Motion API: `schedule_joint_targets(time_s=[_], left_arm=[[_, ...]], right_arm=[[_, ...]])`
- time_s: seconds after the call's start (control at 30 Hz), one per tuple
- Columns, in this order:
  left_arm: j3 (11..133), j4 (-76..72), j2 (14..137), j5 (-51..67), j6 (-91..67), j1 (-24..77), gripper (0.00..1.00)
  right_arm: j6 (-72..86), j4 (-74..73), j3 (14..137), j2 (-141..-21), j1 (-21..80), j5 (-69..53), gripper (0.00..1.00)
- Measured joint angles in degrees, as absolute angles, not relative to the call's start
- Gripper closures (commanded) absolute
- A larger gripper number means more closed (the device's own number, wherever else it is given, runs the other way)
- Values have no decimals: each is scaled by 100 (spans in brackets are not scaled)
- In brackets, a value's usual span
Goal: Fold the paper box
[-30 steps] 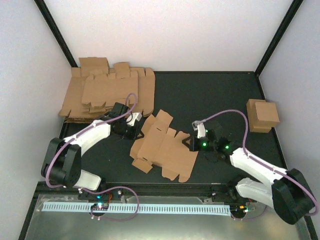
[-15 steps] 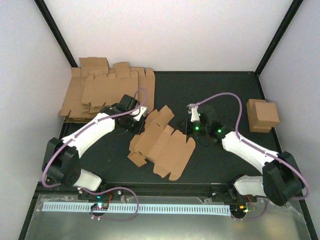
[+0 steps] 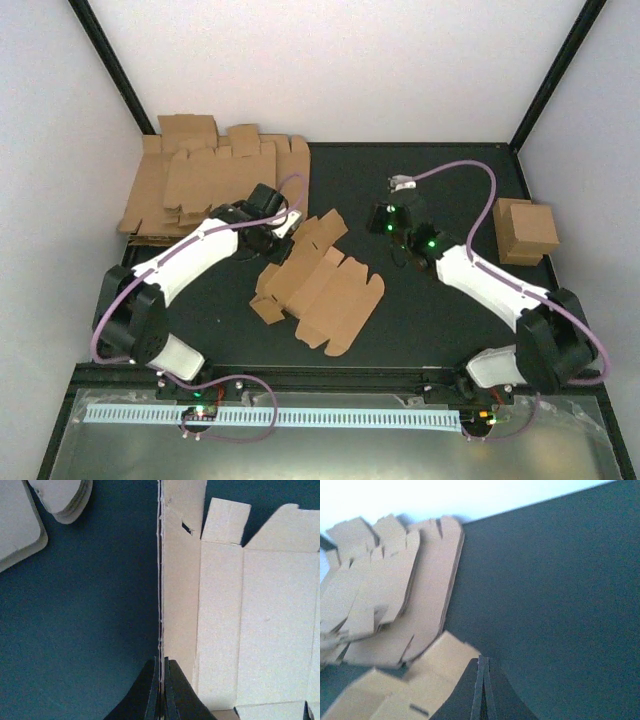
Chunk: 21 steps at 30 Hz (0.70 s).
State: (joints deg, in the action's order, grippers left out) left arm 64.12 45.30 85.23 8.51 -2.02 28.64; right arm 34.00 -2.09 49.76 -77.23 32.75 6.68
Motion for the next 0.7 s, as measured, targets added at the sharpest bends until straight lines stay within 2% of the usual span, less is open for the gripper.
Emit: schedule_joint_targets(time_s=[0.3, 0.5, 0.7], left_arm=[[7411, 4412, 9588, 834, -486, 2867, 98], [7981, 4016, 10195, 954, -1116, 2864, 98], [8766, 3892, 11013, 1072, -1369, 2864, 98]], right_arm=[[3354, -189, 6453, -9203, 3264, 1763, 98], [3332, -239, 6724, -9456, 3142, 1929, 93], [3310, -237, 6864, -9668, 3044, 1944, 94]])
